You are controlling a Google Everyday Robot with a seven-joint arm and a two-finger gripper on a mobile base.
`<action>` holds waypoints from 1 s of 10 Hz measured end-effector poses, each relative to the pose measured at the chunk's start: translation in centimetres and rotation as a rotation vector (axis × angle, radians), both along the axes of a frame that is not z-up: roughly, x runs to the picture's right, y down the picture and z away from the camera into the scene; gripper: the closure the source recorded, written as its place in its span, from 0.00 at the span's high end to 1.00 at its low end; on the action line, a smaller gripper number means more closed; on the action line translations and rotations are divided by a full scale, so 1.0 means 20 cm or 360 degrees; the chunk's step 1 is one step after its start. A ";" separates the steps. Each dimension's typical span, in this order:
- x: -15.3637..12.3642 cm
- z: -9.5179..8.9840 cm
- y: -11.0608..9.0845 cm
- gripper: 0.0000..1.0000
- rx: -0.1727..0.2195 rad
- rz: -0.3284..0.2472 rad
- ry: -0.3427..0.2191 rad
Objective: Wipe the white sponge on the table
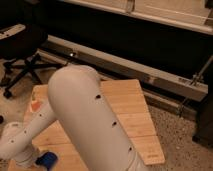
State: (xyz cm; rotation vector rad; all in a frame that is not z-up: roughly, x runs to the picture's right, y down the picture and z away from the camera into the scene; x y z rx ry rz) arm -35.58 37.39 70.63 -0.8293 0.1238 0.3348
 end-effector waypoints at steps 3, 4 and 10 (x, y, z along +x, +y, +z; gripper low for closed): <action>-0.08 -0.02 -0.03 0.17 0.0023 -0.0023 -0.0055; -0.12 -0.03 -0.04 0.17 0.0033 -0.0023 -0.0073; -0.25 0.03 -0.17 0.17 0.0067 0.0030 -0.0090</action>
